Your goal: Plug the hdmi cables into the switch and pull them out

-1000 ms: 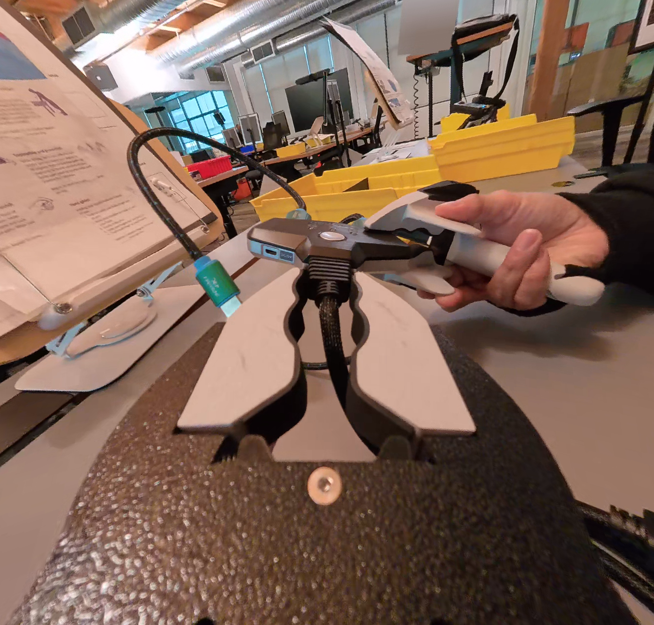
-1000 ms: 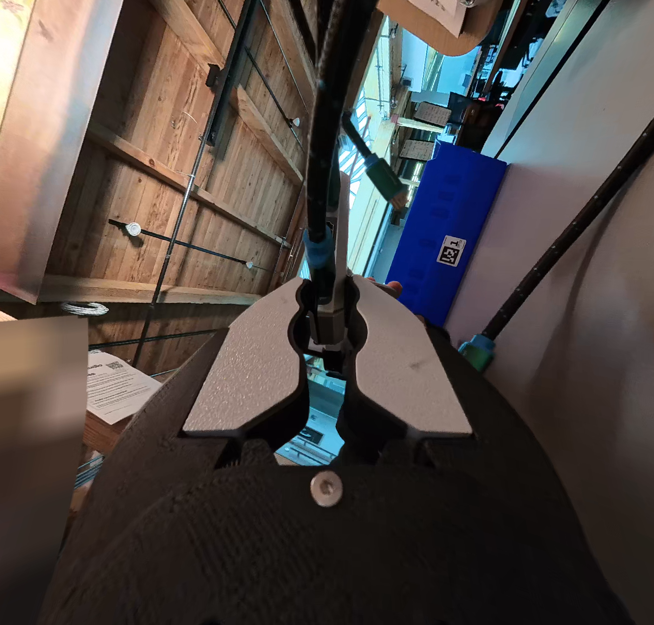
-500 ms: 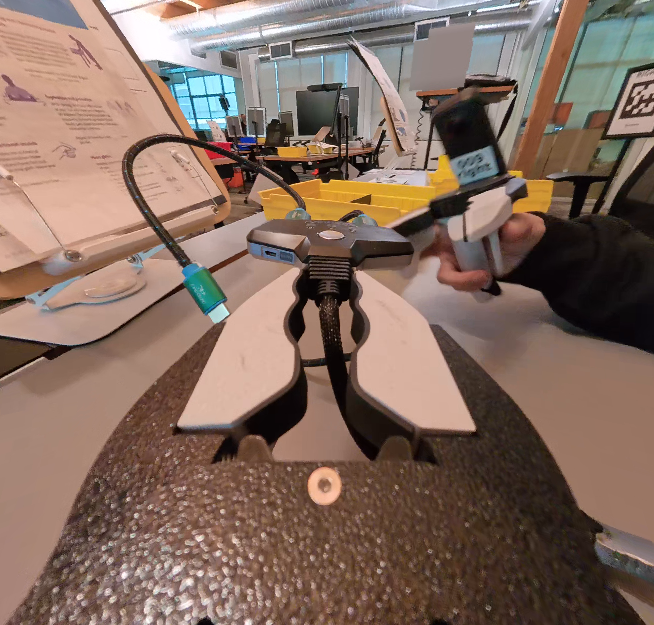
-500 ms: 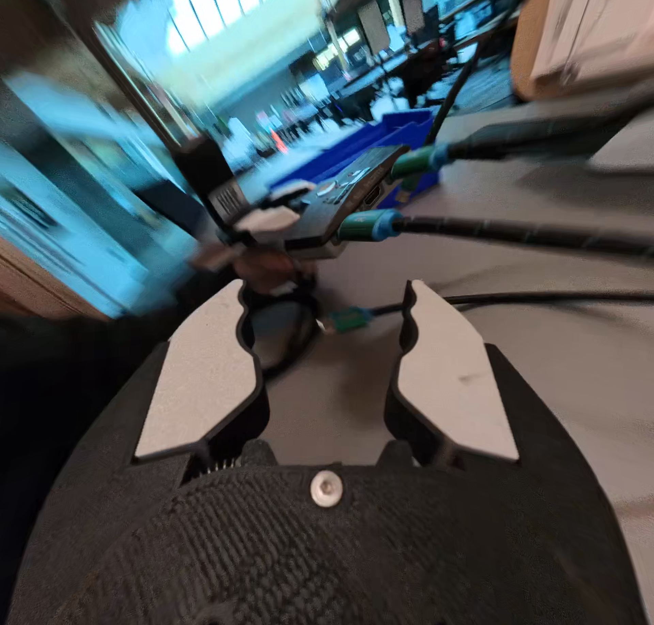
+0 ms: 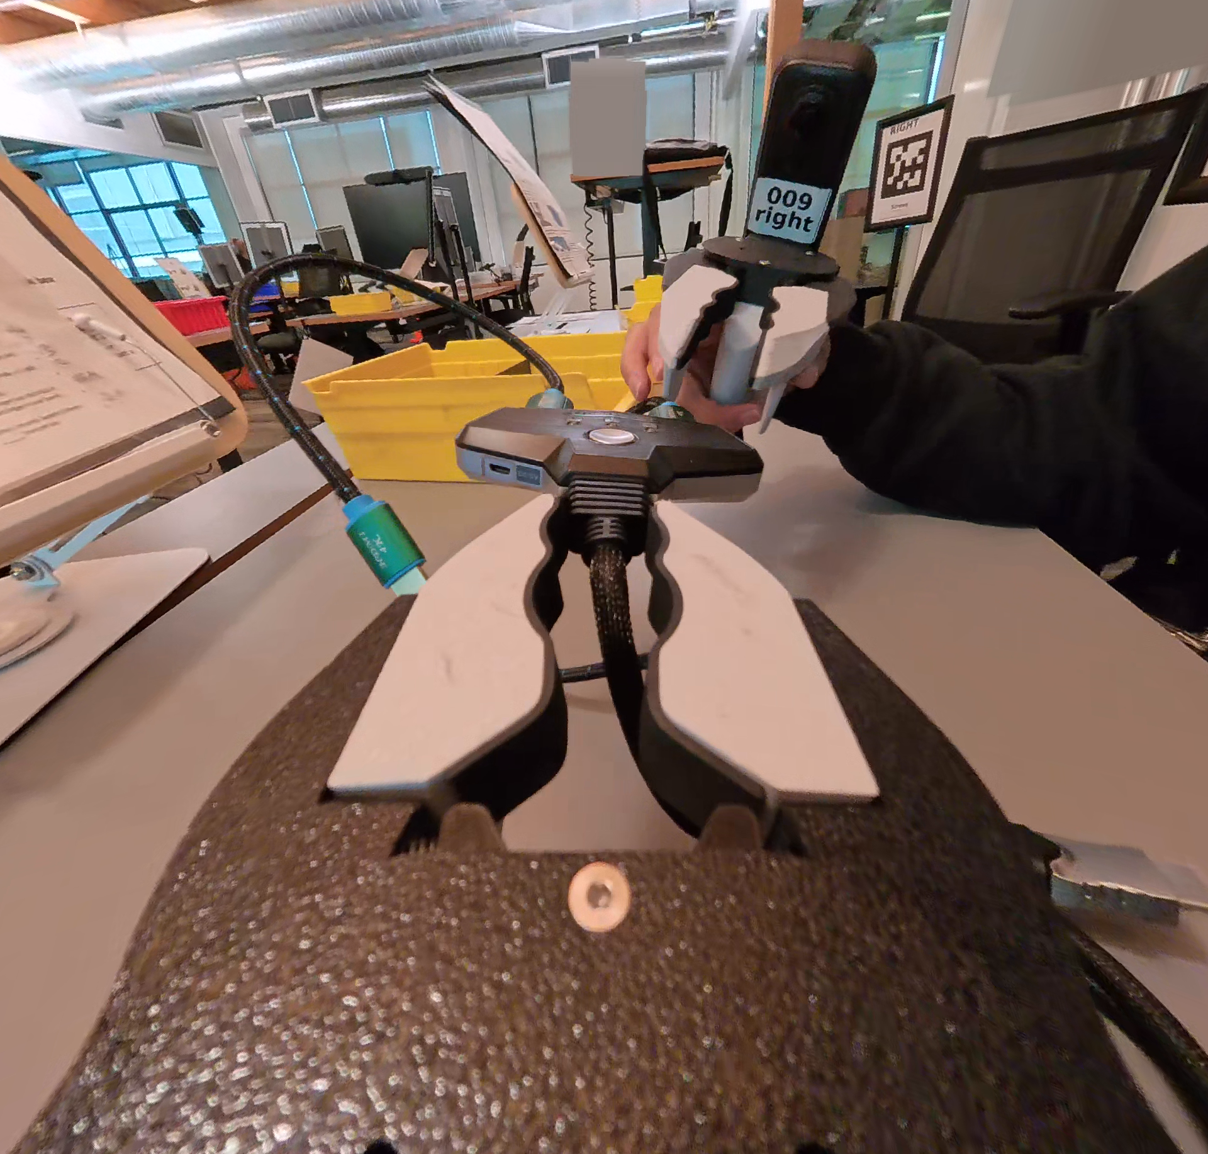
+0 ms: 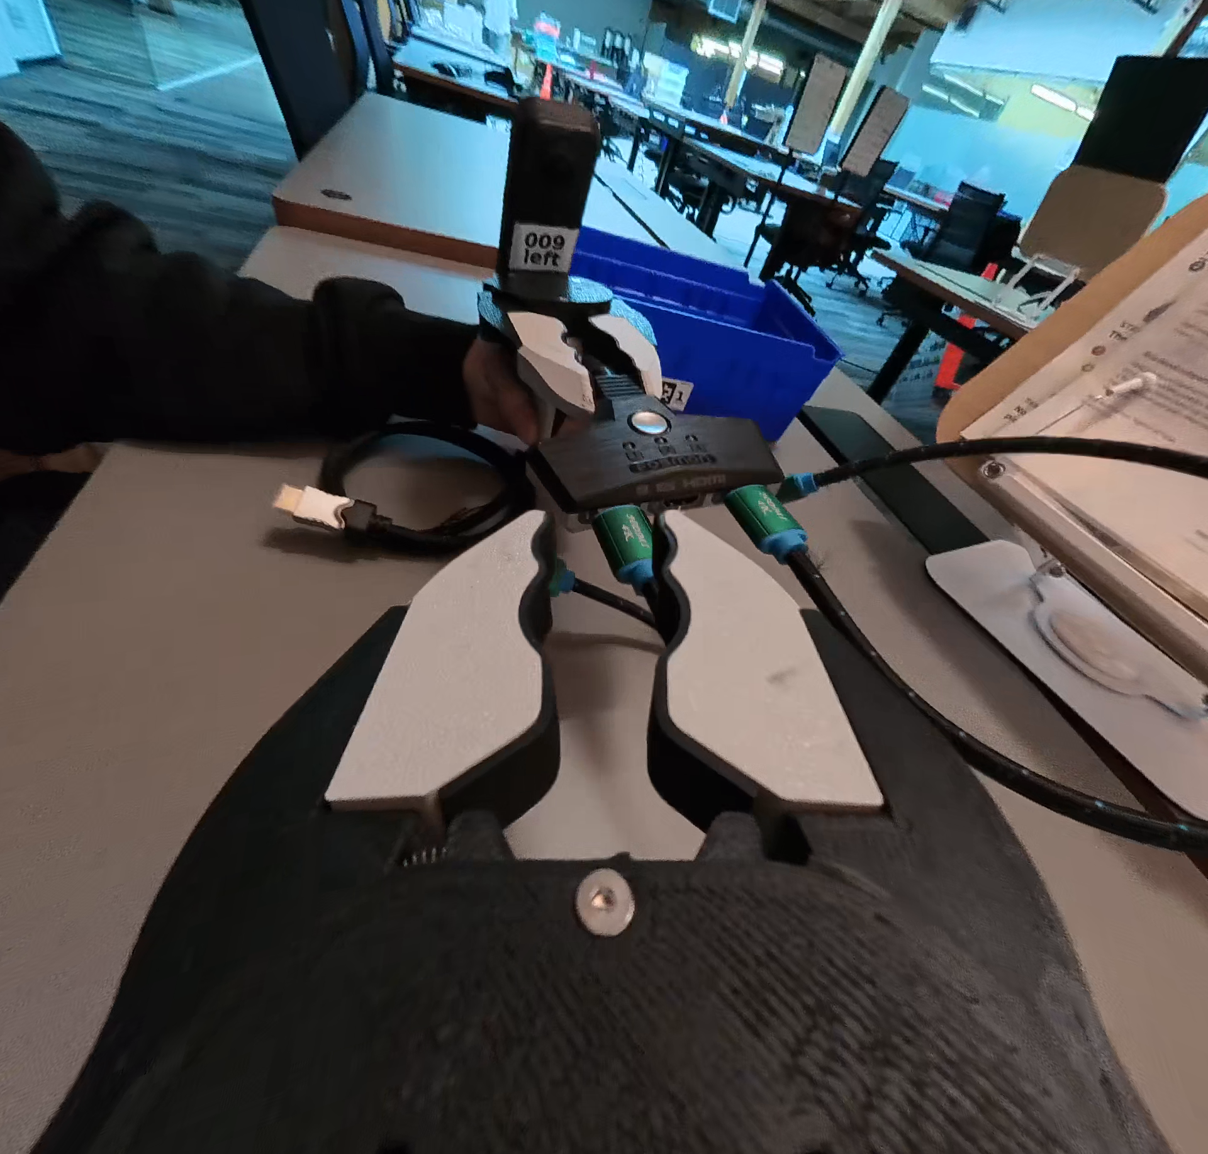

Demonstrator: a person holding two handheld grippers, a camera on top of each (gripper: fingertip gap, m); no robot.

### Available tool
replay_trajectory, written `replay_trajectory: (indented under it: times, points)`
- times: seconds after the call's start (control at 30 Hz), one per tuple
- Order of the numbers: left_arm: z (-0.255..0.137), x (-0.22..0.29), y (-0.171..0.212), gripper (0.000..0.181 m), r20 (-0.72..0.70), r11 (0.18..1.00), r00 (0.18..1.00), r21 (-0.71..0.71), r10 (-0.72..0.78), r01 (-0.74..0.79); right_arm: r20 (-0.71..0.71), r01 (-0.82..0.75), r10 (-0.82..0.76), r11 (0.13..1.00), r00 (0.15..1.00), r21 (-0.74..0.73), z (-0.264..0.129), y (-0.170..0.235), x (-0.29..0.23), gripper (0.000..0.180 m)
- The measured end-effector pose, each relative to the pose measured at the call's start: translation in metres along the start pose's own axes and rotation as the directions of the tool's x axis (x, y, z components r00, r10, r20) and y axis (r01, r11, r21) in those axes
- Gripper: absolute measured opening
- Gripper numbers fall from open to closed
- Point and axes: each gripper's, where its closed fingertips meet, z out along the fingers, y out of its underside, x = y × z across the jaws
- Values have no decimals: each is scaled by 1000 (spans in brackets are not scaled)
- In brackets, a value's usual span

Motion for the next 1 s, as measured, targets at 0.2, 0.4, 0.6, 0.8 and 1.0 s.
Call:
replay_trajectory:
  times: [0.2,0.4,0.6,0.8,1.0]
  points:
    - [2,4,3,22,-9,999,1000,-36,19,-19,-134,81,-90,994,987,-71,-8,0,17,45]
    - [8,15,0,22,-75,1000,997,-2,14,-14,-1,-4,4,990,1000,-142,5,23,-2,35]
    - [6,19,-5,22,-102,999,995,38,6,-2,89,-91,95,995,992,-42,14,13,-15,24]
    - [5,21,-8,22,-113,998,994,56,10,-3,150,-178,172,984,974,28,16,6,-20,23]
    - [3,20,-8,22,-113,997,993,77,-13,22,174,-236,218,967,960,91,19,2,-19,23]
